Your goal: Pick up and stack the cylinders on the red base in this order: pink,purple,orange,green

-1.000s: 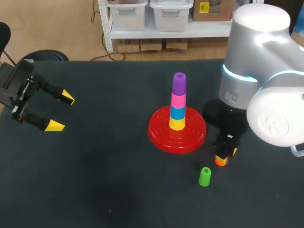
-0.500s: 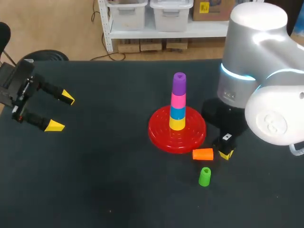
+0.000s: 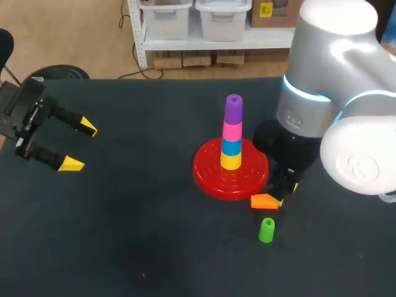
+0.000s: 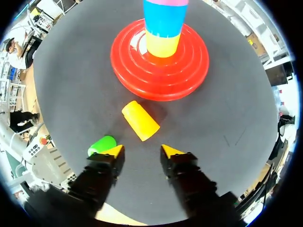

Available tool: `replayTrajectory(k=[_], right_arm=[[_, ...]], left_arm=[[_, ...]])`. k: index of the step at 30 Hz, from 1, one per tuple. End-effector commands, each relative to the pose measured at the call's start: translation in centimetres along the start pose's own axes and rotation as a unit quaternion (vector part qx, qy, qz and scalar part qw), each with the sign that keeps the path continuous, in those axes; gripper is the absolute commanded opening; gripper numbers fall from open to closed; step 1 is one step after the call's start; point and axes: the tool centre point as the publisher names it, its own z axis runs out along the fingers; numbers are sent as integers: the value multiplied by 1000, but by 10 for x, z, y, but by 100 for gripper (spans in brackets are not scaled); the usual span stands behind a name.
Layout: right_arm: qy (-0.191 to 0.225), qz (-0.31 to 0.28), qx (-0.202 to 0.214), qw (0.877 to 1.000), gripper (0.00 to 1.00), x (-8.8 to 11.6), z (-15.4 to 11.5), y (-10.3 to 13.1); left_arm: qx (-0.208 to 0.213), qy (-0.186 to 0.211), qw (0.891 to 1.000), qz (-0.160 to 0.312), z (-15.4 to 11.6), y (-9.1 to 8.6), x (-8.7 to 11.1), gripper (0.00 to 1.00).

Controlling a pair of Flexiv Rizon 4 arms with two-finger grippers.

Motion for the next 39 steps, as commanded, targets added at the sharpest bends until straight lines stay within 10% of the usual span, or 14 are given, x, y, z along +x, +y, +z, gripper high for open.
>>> replayTrajectory(k=[1, 39], right_arm=[[6, 0, -4, 1000, 100, -2, 7, -4], [12, 23, 47, 999, 100, -16, 15, -44]], left_arm=[[0, -1, 1000, 1, 1, 0, 1, 100], [0, -1, 1000, 1, 1, 0, 1, 100]])
